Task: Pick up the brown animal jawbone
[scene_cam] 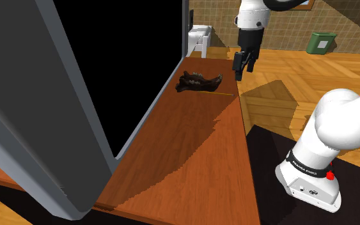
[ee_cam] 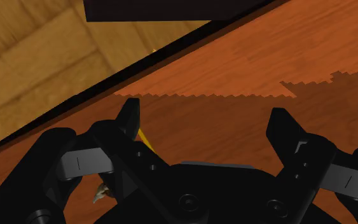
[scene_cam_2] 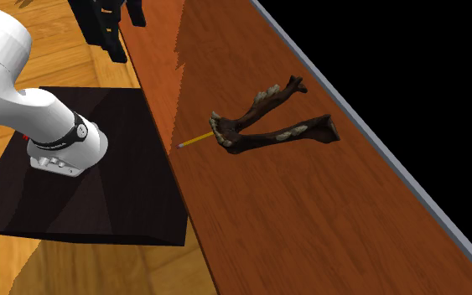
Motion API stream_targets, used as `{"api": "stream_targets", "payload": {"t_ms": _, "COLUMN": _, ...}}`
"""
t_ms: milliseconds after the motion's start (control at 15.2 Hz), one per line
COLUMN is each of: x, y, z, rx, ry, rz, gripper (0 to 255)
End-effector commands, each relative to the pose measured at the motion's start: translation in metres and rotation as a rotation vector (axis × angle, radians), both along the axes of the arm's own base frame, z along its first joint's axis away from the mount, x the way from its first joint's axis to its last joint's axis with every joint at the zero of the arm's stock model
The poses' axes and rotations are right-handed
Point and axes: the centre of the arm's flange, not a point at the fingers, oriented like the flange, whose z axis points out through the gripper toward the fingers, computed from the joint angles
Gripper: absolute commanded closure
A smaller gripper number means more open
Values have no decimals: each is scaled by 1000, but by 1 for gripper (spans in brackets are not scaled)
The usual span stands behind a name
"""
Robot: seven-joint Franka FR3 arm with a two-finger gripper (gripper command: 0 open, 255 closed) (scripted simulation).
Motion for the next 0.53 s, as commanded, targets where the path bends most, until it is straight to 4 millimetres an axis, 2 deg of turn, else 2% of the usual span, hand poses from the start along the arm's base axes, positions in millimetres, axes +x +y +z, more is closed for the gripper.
{"api": "stream_targets", "payload": {"t_ms": 0, "x": 0, "y": 0, "z": 0, "rx": 0, "ry": 0, "rz": 0, "gripper": 0}}
{"api": "stream_targets", "payload": {"t_ms": 462, "x": 78, "y": -36, "z": -33, "rx": -10, "ry": 3, "rz": 21, "gripper": 0}}
